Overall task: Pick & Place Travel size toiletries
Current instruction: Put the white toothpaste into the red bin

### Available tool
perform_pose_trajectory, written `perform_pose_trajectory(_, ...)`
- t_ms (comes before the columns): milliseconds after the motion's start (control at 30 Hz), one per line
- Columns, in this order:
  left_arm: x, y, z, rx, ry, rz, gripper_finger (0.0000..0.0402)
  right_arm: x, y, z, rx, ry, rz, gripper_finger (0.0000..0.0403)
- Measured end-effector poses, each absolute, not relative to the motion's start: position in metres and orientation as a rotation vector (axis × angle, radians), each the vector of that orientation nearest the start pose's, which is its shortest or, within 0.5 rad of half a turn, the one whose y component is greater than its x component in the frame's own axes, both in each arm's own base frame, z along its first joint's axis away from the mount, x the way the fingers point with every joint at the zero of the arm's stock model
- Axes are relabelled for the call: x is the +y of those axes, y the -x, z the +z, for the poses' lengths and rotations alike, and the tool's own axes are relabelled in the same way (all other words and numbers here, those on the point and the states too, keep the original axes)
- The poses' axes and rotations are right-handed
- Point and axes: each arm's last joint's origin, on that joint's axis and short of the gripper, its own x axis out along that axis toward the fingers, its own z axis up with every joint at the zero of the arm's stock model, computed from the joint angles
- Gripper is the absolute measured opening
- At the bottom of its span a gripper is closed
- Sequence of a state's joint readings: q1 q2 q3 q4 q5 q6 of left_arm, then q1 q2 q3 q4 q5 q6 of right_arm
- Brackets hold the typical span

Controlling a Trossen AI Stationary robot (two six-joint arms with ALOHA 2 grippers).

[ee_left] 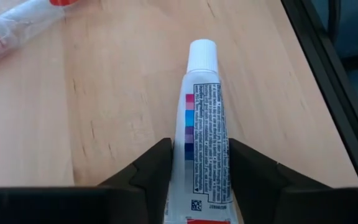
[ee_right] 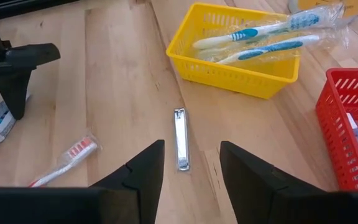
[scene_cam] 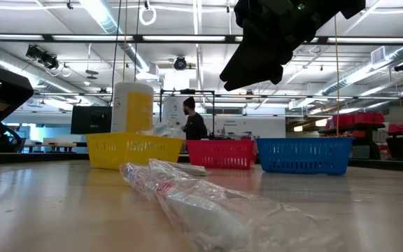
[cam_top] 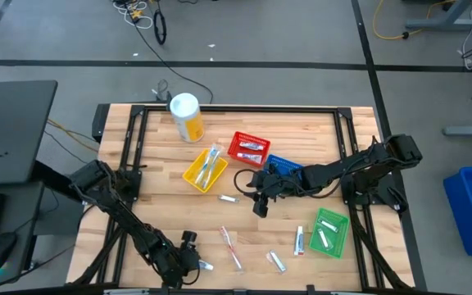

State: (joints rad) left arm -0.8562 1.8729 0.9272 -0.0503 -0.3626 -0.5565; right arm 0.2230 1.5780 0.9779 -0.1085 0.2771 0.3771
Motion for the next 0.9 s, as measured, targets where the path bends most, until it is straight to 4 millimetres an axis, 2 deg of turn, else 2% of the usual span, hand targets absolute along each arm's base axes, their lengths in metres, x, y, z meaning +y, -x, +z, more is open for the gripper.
perform_pose_trajectory(167, -0.251, -0.24, 0.116, 0.886, -0.059, -0.2, 0.014, 0.065, -0.323, 0.215, 0.68, -0.181, -0.182, 0.0163)
perform_pose_trajectory(300, -0.248, -0.251, 0.121, 0.868, -0.097, -0.204, 0.0131, 0.063, -0.313, 0.212, 0.784, -0.129, -0.193, 0.0157)
perform_pose_trajectory(633, -0.212, -0.288, 0.129, 0.911, -0.11, -0.097, 0.0098, 0.051, -0.263, 0.218, 1.105, -0.215, -0.391, 0.0156)
perform_pose_trajectory(733, -0.201, -0.302, 0.142, 0.893, -0.11, -0.125, 0.0089, 0.049, -0.254, 0.218, 1.16, -0.237, -0.444, 0.0153)
perform_pose_trajectory(900, -0.176, -0.318, 0.18, 0.841, -0.136, -0.139, 0.0079, 0.048, -0.25, 0.216, 1.199, -0.241, -0.476, 0.0151)
